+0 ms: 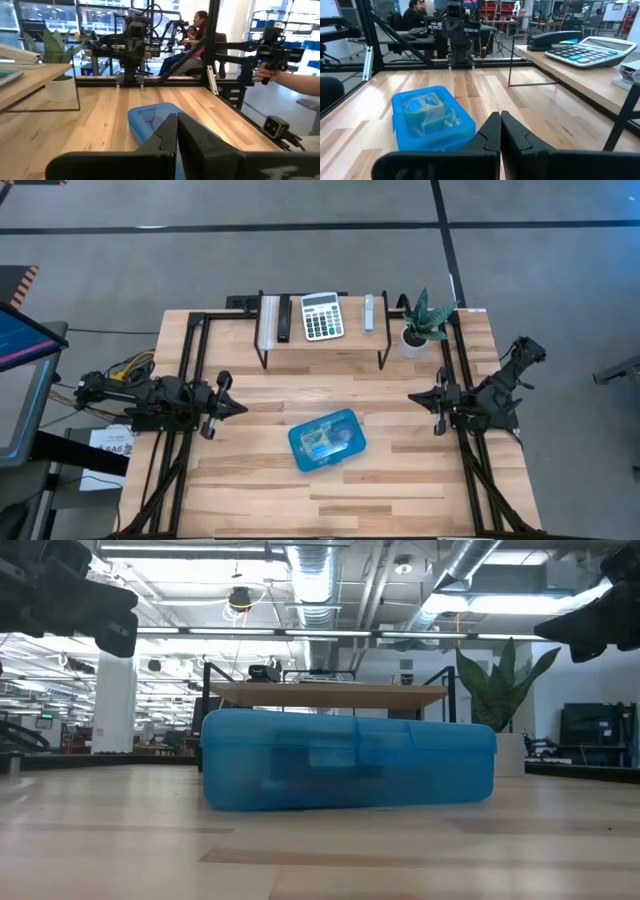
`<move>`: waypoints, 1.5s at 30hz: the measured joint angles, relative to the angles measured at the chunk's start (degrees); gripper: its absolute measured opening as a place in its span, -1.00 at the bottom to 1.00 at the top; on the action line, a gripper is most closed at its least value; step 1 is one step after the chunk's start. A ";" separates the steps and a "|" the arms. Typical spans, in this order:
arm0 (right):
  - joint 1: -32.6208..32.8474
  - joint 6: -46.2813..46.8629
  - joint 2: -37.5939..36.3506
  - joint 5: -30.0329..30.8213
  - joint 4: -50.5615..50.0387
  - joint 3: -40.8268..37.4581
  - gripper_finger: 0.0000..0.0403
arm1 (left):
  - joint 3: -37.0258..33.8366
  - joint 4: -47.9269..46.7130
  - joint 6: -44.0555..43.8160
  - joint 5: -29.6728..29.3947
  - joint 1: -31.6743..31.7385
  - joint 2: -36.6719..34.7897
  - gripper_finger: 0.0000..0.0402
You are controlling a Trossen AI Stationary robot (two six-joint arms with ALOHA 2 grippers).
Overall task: Pack school essentials
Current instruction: Return to Home Position
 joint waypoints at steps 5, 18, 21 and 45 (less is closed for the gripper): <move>-0.68 0.02 0.00 -0.07 0.11 -0.02 -0.89 | 0.00 -0.02 0.00 -1.28 0.00 0.00 -1.00; -3.21 -0.09 0.00 -0.68 0.26 -0.09 -0.89 | -0.04 -0.31 0.00 -1.30 0.04 0.00 -1.00; -3.21 -0.09 0.00 -0.75 0.26 -0.09 -0.87 | -0.04 -0.31 0.00 -1.28 0.04 0.00 -1.00; -3.19 -0.09 0.00 -0.82 0.26 -0.13 -0.87 | -0.09 -0.26 0.00 -1.28 0.04 0.00 -1.00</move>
